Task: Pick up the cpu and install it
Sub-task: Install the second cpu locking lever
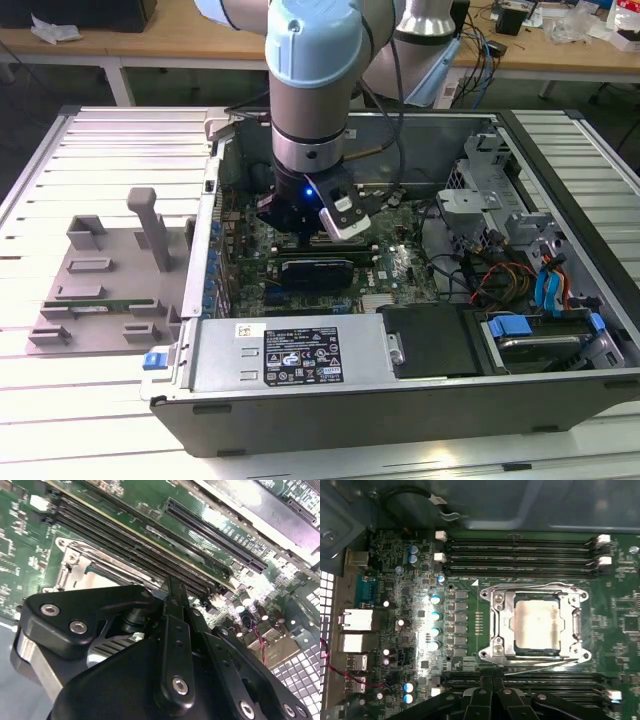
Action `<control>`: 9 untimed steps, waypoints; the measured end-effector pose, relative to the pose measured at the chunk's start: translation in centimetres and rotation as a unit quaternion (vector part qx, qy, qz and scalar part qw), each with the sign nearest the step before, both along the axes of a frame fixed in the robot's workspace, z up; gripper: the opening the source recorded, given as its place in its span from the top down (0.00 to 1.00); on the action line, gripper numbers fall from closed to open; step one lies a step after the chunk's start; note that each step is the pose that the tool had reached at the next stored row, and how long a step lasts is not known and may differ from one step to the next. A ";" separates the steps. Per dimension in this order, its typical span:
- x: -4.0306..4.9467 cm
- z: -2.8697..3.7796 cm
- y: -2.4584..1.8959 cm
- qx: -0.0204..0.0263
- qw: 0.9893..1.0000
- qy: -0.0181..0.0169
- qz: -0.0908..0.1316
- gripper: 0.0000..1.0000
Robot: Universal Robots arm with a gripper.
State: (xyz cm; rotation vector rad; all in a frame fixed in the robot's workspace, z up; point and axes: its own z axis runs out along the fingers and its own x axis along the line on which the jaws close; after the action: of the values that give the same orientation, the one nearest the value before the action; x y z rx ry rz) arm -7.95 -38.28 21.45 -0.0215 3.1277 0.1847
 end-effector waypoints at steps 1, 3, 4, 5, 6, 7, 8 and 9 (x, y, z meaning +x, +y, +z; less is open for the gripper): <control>-0.07 -0.13 0.11 0.000 1.000 0.000 0.000 0.89; -0.15 -0.51 0.53 0.000 1.000 0.000 0.000 0.89; -0.24 -0.78 0.85 0.000 1.000 0.000 0.001 0.89; -0.31 -0.88 1.02 0.000 1.000 0.000 0.002 0.89; -0.48 -1.05 1.27 0.000 1.000 0.000 0.002 0.89; -0.59 -1.21 1.41 0.001 1.000 0.000 0.003 0.89; -0.62 -1.31 1.54 0.001 1.000 0.000 0.005 0.89; -0.62 -1.33 1.63 0.002 1.000 0.000 0.006 0.89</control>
State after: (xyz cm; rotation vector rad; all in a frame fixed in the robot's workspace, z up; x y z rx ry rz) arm -8.57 -36.66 20.12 -0.0401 3.1280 0.1901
